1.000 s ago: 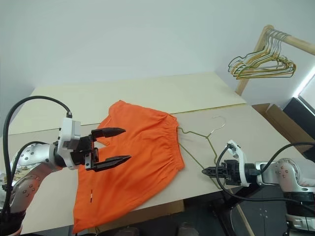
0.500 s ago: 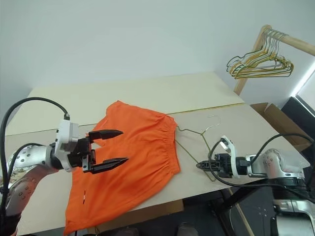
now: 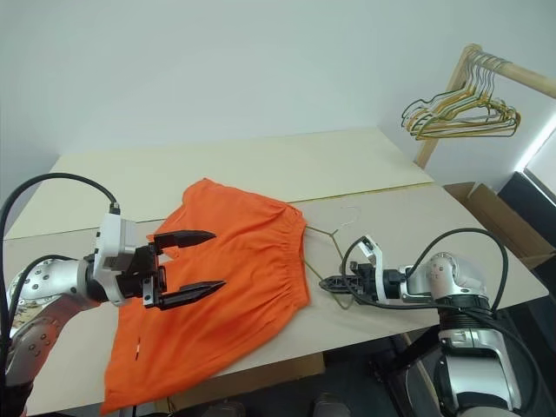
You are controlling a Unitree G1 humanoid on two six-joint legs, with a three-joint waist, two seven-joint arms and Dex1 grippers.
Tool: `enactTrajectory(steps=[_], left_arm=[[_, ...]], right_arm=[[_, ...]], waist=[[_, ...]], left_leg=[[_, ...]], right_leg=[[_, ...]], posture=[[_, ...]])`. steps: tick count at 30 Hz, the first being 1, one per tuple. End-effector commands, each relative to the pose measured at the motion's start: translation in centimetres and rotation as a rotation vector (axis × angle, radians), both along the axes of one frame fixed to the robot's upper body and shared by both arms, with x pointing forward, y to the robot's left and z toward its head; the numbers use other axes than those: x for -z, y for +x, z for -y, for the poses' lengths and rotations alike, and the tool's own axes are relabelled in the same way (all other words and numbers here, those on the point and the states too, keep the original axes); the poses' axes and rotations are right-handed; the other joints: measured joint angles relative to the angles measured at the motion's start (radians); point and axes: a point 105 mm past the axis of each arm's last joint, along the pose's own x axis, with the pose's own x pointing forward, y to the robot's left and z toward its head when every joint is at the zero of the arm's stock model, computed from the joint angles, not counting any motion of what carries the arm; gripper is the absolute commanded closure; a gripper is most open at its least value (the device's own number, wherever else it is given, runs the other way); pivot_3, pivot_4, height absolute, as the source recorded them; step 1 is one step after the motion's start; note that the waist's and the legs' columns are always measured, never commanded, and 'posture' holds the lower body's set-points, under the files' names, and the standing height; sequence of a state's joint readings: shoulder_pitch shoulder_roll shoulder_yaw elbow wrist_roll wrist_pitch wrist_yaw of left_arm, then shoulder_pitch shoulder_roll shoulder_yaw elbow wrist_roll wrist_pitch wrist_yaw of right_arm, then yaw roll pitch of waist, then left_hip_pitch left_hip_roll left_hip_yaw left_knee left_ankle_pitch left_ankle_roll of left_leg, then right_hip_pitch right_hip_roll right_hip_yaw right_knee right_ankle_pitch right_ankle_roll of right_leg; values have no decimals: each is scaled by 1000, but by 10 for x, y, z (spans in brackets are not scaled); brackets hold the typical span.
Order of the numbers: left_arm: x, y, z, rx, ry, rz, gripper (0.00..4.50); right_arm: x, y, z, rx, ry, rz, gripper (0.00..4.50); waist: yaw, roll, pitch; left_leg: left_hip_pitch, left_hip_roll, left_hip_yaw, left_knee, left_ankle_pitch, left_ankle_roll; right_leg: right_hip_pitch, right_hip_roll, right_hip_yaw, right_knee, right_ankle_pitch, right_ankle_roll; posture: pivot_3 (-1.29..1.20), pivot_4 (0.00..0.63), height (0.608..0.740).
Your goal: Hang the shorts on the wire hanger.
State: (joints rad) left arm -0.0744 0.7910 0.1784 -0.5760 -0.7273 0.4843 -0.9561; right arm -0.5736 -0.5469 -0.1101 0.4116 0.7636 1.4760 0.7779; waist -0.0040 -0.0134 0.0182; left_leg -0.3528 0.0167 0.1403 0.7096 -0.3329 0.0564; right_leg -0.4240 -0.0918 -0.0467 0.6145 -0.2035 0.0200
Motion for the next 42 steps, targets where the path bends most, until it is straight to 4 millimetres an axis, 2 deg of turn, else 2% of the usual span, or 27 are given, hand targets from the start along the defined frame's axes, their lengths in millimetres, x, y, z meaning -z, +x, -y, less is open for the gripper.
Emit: enactTrajectory(steps=[1,6,10,12,14,19,22,24,28,30,35,39,42], left_arm=[[-7,-3,2,9,4,38,18],[-7,-3,1,7,6,40,18],[-8,-2,0,3,16,48,18],[-7,-2,-1,1,20,49,18],[-7,-3,-2,3,24,49,18],[-8,-3,-2,4,29,52,18],[-8,-3,-2,3,32,55,18],[-8,-3,-2,1,34,56,18],[-8,-2,-3,-12,39,60,18],[-8,0,-5,-19,43,63,18],[-14,13,-7,-20,52,102,18],[-35,48,-11,-27,71,236,18],[-58,74,-13,-48,64,333,18]], right_arm=[[-10,15,4,82,41,41,4500],[-16,-2,-15,-38,157,26,4500],[-21,-18,-20,-139,217,16,4500],[-20,-19,-20,-160,211,15,4500],[-15,-11,-18,-132,185,7,4500],[-4,23,-14,32,150,19,4500],[-1,32,-18,62,144,43,4500],[-3,34,-22,47,135,98,4500],[-11,39,-25,19,-3,335,4500],[-26,45,-20,7,-177,559,4500],[-66,50,-14,-27,-404,875,4500],[-110,51,-26,-114,-577,1177,4500],[-128,50,-40,-174,-641,1326,4500]], waist=[[2,0,0],[-1,1,0],[-3,1,0],[-1,1,0],[0,1,0],[-4,1,0],[-3,1,0],[0,1,0],[5,1,1],[7,2,1],[7,8,5],[1,8,5],[-14,8,5]], left_leg=[[0,0,0,0,0,0],[0,0,0,-2,1,0],[0,0,0,-2,1,0],[1,0,-1,-2,2,0],[1,0,-1,-2,1,-1],[1,-1,0,-2,1,-2],[1,-1,0,-4,2,-2],[1,-1,0,-5,2,-2],[1,-1,0,-6,2,-5],[1,-1,0,-6,2,-6],[1,-1,0,-7,3,-9],[2,-2,4,-8,5,-12],[2,-2,4,-10,6,-14]], right_leg=[[0,0,0,0,0,0],[0,0,-1,-1,0,0],[0,1,-1,0,0,0],[1,1,-1,0,0,0],[1,1,-1,0,0,0],[0,2,0,0,0,0],[0,2,0,0,0,0],[0,2,-1,-1,0,0],[0,1,-1,-1,0,0],[-1,1,-1,-1,0,0],[-2,0,-1,0,0,0],[-1,2,-4,0,-1,-1],[-1,3,-5,-1,-1,-2]], posture=[[81,0,740],[101,0,740],[113,0,740],[116,0,740],[117,0,740],[127,0,740],[127,0,740],[135,0,740],[132,0,740],[121,0,740],[86,0,740],[38,0,740],[16,0,740]])
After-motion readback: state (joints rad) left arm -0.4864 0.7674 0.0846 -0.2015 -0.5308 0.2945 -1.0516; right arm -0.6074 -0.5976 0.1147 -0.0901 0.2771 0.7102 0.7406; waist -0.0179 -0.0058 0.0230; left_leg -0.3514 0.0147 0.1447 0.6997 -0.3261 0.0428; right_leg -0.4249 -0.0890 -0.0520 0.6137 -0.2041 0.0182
